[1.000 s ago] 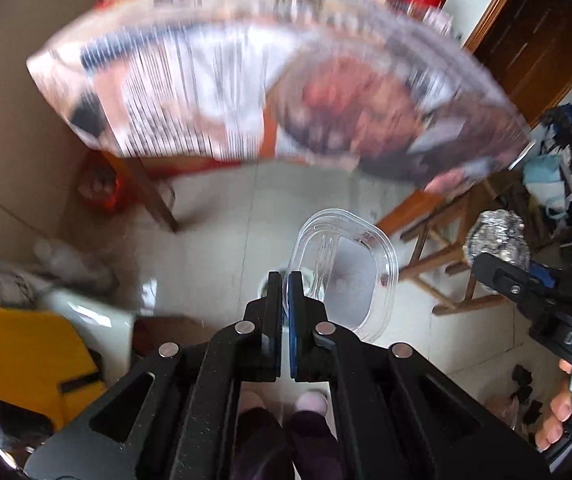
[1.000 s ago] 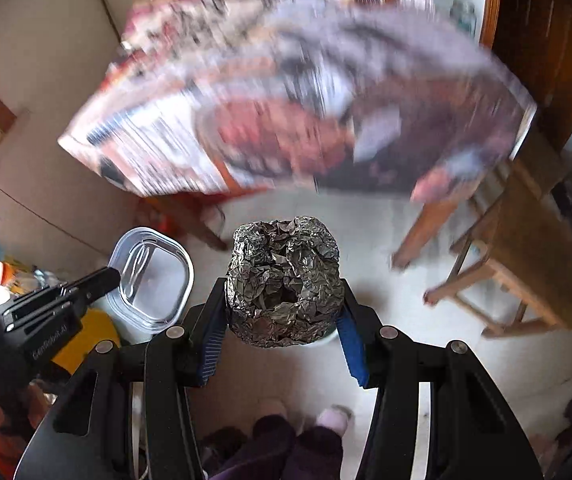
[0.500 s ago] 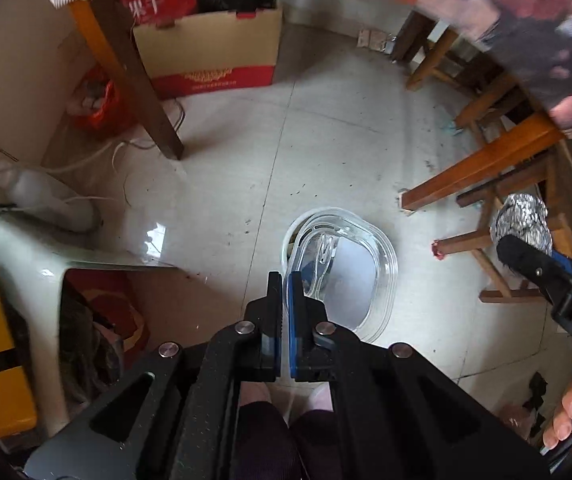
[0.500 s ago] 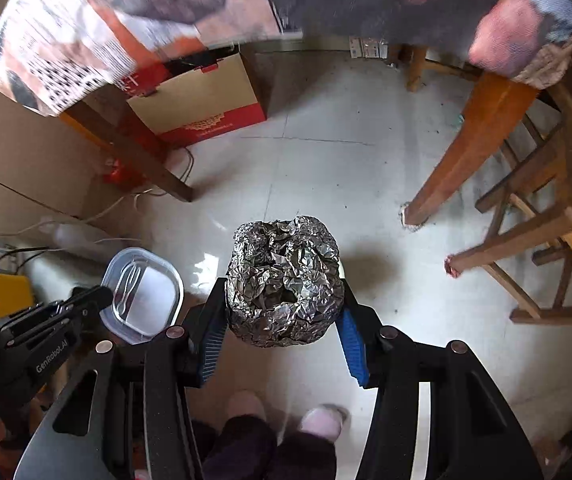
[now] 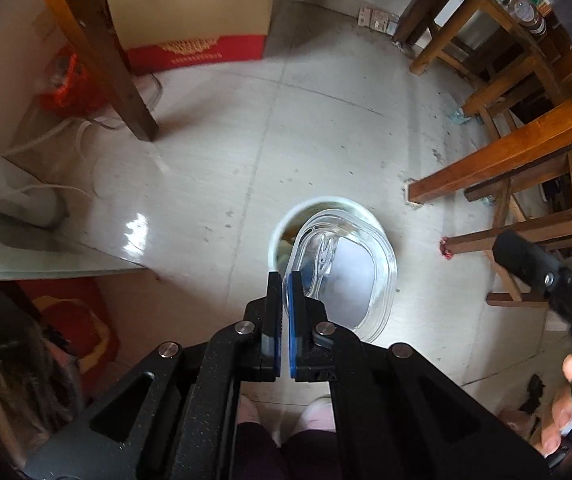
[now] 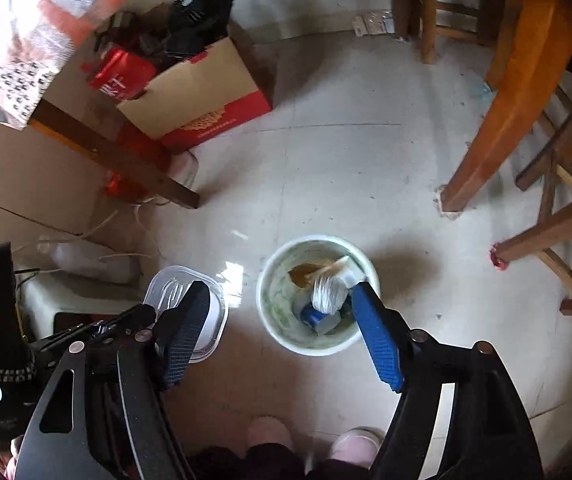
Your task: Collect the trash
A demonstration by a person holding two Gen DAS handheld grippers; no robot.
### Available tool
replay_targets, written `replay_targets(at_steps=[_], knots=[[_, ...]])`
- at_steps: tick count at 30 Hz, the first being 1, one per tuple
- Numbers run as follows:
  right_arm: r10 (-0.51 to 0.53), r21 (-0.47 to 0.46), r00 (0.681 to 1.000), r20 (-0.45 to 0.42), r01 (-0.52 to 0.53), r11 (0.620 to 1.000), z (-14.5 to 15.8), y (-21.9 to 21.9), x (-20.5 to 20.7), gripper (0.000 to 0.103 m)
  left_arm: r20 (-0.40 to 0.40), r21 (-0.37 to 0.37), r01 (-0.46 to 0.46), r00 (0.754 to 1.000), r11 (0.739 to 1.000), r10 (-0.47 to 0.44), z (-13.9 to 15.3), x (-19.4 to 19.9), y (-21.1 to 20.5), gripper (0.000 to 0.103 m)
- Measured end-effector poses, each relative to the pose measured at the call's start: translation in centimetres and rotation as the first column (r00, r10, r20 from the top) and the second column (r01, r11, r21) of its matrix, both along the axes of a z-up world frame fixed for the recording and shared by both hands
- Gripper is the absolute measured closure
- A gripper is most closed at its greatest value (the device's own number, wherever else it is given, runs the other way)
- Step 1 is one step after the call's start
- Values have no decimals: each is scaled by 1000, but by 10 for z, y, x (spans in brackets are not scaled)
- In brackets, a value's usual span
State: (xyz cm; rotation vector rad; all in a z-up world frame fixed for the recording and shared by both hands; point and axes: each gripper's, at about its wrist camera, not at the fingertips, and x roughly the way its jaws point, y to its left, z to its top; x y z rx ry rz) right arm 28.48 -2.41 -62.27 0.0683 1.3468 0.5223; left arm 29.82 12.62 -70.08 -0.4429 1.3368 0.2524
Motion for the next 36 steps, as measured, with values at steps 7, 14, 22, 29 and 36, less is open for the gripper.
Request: replay_targets(at_steps=[7, 14, 22, 29, 36], knots=[[11, -102, 999, 48, -6, 995, 8, -14, 0, 33, -37, -86, 33, 999, 996, -36, -16, 25, -25, 66], [4, -118, 997, 74, 5, 993, 30, -23, 2, 33, -26, -72, 56, 998, 996, -58, 22, 23, -33, 63], [-2, -80, 993, 121, 12, 997, 122, -33, -4, 33, 59, 8, 104, 993, 995, -105, 151, 10, -38, 63], [2, -30, 972, 235, 5, 1000, 259, -54, -19, 33, 186, 142, 99, 975, 985, -124, 316, -20, -53, 63], [-11, 51, 930, 367, -8, 999, 397, -81, -57, 33, 357, 244, 70, 921, 967, -156, 465, -71, -72, 63]])
